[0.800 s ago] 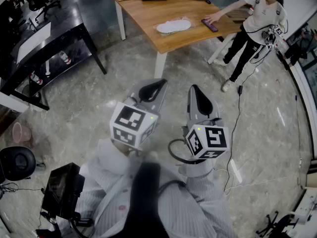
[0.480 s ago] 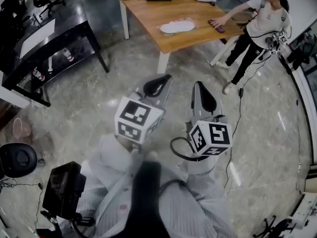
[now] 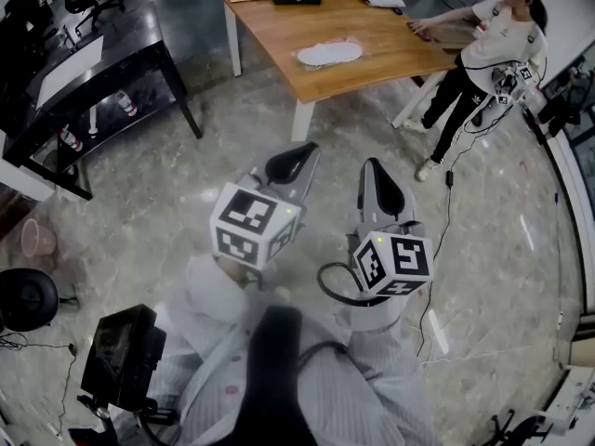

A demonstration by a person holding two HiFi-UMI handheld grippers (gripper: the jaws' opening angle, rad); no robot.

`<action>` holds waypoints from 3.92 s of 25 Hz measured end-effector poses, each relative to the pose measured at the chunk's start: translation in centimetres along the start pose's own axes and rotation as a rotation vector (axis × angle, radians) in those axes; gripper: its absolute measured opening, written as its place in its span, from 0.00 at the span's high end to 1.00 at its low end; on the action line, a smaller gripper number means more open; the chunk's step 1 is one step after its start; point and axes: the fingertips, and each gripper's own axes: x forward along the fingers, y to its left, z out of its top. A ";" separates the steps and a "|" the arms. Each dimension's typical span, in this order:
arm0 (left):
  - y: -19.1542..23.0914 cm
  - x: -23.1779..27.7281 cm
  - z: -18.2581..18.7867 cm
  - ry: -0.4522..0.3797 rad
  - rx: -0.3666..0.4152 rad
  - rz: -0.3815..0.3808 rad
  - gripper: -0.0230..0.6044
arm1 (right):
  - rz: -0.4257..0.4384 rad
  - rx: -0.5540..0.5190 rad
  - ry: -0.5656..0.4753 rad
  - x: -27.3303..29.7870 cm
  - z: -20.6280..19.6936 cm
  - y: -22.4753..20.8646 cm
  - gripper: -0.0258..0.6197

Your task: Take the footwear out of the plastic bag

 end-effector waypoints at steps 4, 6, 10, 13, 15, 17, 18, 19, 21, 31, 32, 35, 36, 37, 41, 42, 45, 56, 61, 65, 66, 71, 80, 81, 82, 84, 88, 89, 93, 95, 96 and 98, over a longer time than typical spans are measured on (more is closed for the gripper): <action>-0.1 0.6 -0.5 0.015 -0.001 0.022 0.96 | 0.000 0.016 0.009 -0.2 -0.6 -1.2 0.94; 0.0 1.3 -0.6 0.024 -0.002 0.021 0.96 | -0.001 0.025 0.015 0.1 -0.7 -1.8 0.94; 1.2 3.4 -0.9 0.051 -0.013 0.010 0.96 | -0.001 0.033 0.027 2.2 -0.8 -3.1 0.94; 3.3 5.7 -1.7 0.062 -0.023 0.015 0.96 | -0.005 0.036 0.043 4.9 -1.7 -4.1 0.94; 5.2 7.8 -2.1 0.068 -0.035 0.021 0.96 | -0.006 0.035 0.056 7.4 -2.4 -5.0 0.94; 7.3 10.5 -2.3 0.075 -0.046 0.027 0.96 | -0.002 0.032 0.070 10.5 -2.9 -6.2 0.94; 8.4 12.0 -2.3 0.080 -0.049 0.030 0.96 | 0.003 0.030 0.075 12.4 -3.0 -6.9 0.94; 9.6 13.6 -2.2 0.087 -0.049 0.033 0.96 | 0.007 0.027 0.079 14.4 -3.0 -7.5 0.94; 11.9 16.9 -2.0 0.105 -0.049 0.034 0.96 | 0.012 0.025 0.087 18.3 -2.7 -9.0 0.94; 20.1 30.1 -2.2 0.197 -0.099 0.059 0.96 | 0.026 0.077 0.126 33.1 -2.6 -18.3 0.94; 20.9 31.3 -2.5 0.208 -0.107 0.068 0.96 | 0.034 0.082 0.134 34.5 -2.9 -19.3 0.94; 23.8 35.2 -4.4 0.257 -0.157 0.100 0.96 | 0.090 0.113 0.191 39.7 -5.1 -22.2 0.94; 24.8 36.6 -4.9 0.274 -0.186 0.115 0.96 | 0.123 0.127 0.220 41.7 -5.8 -22.9 0.94; 25.8 38.0 -5.3 0.286 -0.220 0.132 0.96 | 0.160 0.140 0.253 43.6 -6.6 -23.7 0.94; 29.4 42.8 -6.5 0.299 -0.364 0.215 0.96 | 0.306 0.174 0.375 50.2 -9.0 -26.4 0.94; 30.2 43.6 -6.8 0.299 -0.394 0.238 0.96 | 0.337 0.182 0.403 51.4 -9.5 -27.0 0.94; 31.8 45.2 -8.0 0.292 -0.513 0.291 0.96 | 0.435 0.202 0.503 54.4 -11.2 -28.7 0.94; 36.0 42.8 -12.5 0.303 -0.802 0.373 0.76 | 0.622 0.443 0.954 60.4 -19.8 -33.9 0.87; 38.8 39.0 -14.8 0.328 -0.882 0.436 0.68 | 0.770 0.476 1.134 60.5 -22.3 -34.5 0.75; 39.5 38.2 -16.7 0.388 -0.928 0.395 0.66 | 0.881 0.530 1.228 61.3 -23.6 -35.2 0.69; 39.5 38.2 -17.3 0.418 -0.935 0.385 0.66 | 0.889 0.530 1.250 61.5 -24.0 -35.4 0.70; 39.7 38.1 -20.2 0.574 -0.977 0.354 0.65 | 0.934 0.537 1.375 62.1 -26.3 -35.6 0.74; 39.6 39.3 -22.8 0.643 -1.063 0.309 0.67 | 0.973 0.657 1.542 61.0 -29.2 -35.6 0.77; 39.6 39.4 -22.9 0.650 -1.071 0.311 0.68 | 1.006 0.677 1.538 61.0 -29.0 -35.3 0.77; 39.6 39.4 -23.0 0.657 -1.077 0.311 0.69 | 1.039 0.692 1.531 61.1 -28.9 -34.9 0.77; 39.5 39.7 -23.2 0.666 -1.084 0.307 0.70 | 1.104 0.705 1.518 61.3 -28.4 -34.0 0.78; 39.5 40.3 -23.4 0.659 -1.101 0.308 0.74 | 1.214 0.752 1.523 61.1 -27.6 -32.2 0.77; 39.5 40.3 -23.4 0.651 -1.107 0.307 0.74 | 1.238 0.773 1.526 60.8 -27.3 -31.6 0.77; 39.3 40.1 -22.6 0.610 -1.122 0.322 0.74 | 1.301 0.831 1.505 59.7 -25.7 -29.5 0.79; 39.3 39.6 -22.1 0.579 -1.124 0.333 0.77 | 1.314 0.815 1.459 59.7 -24.9 -29.2 0.80; 39.2 39.4 -21.5 0.554 -1.122 0.333 0.80 | 1.318 0.809 1.435 59.7 -24.5 -29.2 0.81; 39.5 39.1 -20.1 0.499 -1.096 0.332 0.82 | 1.325 0.802 1.396 59.8 -23.5 -29.3 0.82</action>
